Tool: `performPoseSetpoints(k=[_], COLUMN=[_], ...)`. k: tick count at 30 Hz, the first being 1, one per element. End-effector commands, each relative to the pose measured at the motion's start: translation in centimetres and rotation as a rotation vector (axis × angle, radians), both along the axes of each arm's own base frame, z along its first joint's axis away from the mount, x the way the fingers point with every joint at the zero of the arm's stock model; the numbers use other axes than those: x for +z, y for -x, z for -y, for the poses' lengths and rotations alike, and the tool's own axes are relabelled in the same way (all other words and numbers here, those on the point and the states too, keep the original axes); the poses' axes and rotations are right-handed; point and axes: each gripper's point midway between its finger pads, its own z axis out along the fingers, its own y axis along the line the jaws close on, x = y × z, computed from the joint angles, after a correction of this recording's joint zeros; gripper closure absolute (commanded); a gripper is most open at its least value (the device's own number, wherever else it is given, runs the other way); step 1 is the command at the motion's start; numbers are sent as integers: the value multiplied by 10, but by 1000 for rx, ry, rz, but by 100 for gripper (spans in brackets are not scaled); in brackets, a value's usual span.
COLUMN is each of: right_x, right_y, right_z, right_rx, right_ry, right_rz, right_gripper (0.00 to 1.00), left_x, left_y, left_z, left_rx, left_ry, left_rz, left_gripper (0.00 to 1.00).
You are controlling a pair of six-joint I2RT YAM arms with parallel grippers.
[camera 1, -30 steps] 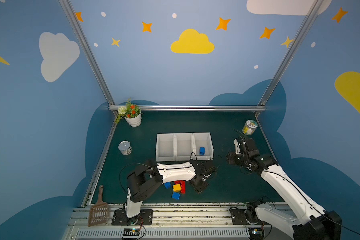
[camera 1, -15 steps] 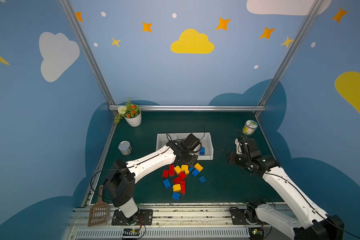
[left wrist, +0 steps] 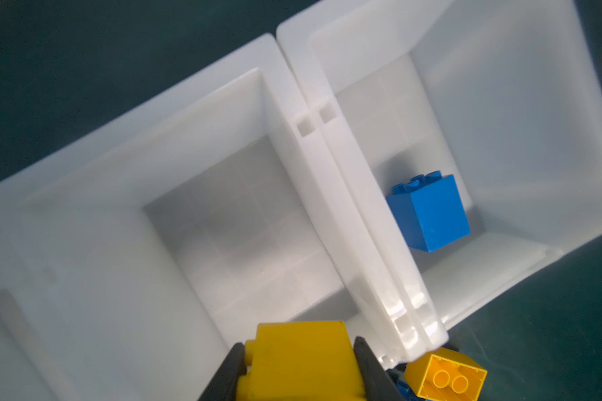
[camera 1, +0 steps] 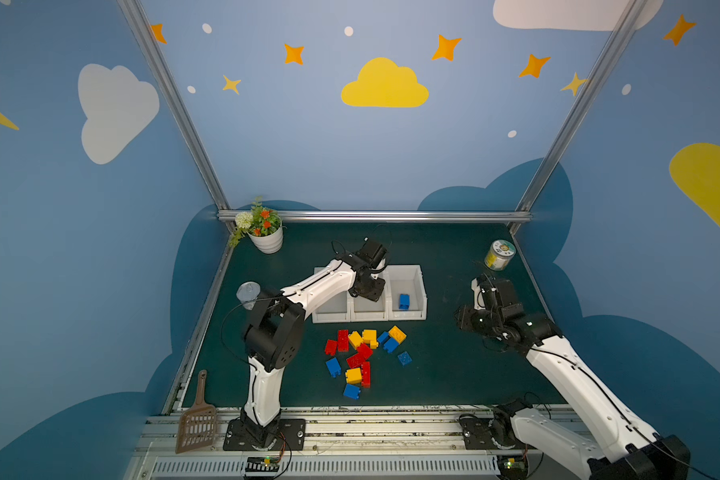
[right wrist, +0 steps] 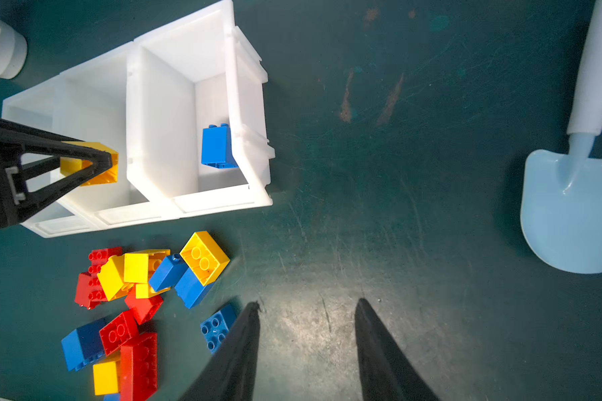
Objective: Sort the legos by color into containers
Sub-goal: 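Carry the yellow brick into the middle bin compartment and open the left gripper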
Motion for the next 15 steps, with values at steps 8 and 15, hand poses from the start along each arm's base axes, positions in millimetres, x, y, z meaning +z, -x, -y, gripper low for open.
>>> performPoseSetpoints(k=[8,15], right_x=[-3,-1], right_y=[7,8], right_z=[2,1], right_rx=[3,11], right_ry=[2,-6], right_rz=[-16,-11], right_gripper=[54,54], left_x=[1,7], left_y=[0,3], left_z=[3,0], left_rx=[-13,-8], left_ry=[17,21], left_rz=[-20,-11], left_gripper=[44,34])
